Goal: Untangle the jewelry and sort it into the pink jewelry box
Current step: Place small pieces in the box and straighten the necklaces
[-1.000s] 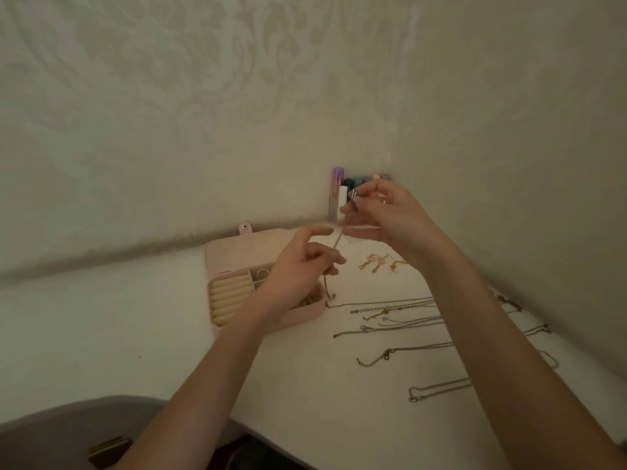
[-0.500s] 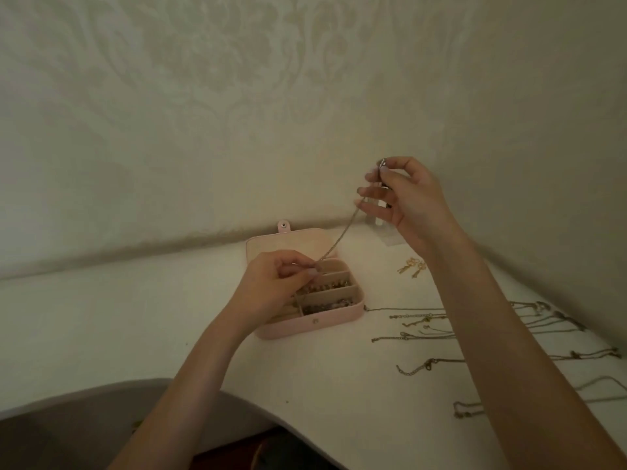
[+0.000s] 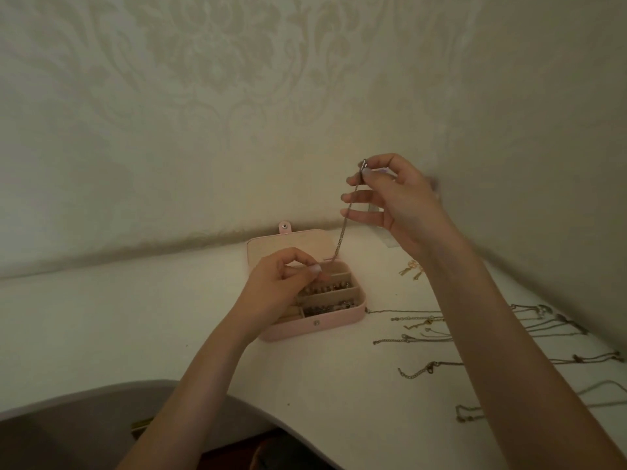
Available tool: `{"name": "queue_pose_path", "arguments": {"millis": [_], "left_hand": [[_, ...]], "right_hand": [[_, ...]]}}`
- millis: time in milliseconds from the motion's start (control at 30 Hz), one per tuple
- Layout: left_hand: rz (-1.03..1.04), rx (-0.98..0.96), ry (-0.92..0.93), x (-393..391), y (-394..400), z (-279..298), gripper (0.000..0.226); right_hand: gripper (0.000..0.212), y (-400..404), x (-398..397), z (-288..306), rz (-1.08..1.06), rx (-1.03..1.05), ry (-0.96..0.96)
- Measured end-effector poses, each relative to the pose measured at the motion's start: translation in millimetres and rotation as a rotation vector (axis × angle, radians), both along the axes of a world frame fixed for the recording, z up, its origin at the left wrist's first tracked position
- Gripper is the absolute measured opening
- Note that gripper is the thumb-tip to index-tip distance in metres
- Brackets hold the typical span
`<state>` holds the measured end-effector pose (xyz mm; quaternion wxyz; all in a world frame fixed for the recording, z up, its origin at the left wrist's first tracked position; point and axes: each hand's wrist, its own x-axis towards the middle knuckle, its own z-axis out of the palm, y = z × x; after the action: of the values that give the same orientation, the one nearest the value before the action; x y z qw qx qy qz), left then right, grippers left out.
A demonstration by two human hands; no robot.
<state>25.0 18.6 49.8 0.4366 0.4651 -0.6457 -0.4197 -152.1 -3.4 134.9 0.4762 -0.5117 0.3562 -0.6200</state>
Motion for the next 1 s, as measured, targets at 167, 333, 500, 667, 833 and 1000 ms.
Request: {"name": "queue_pose_path", "arguments": {"millis": [167,333,500,667,833,1000], "left_hand": [[-0.006,0.007,-0.032,1.3,-0.1,-1.6,0.010],[0.070,-0.097,-0.274,2.4,2.7,-2.1,0.009],[0.061,-0.160,-0.573,7.6,5.2,1.5,0.005],[0.035,-0.122,-0.380,3.3,8.0,8.0,0.036],[-0.067,0.050,0.048,-9.7,5.1,13.5,0.041],[0.139,-0.097,-0.085,-7.1,3.6,8.6,0.019]], "right_hand": [[0.005,1.8,3.5,-0.7,0.017,0.009,0.008],[0.004,2.7,7.2,-1.8,0.040,0.025,0.039],[0.006,5.0,9.3,-7.5,0.079,0.070,0.101],[0.003,12.4,13.6,-20.1,0.125,0.113,0.161],[0.010,17.6,16.5,-34.1,0.144,0.131,0.245],[0.021,15.7,-7.1,-38.5,-0.064,0.243,0.435]]}}
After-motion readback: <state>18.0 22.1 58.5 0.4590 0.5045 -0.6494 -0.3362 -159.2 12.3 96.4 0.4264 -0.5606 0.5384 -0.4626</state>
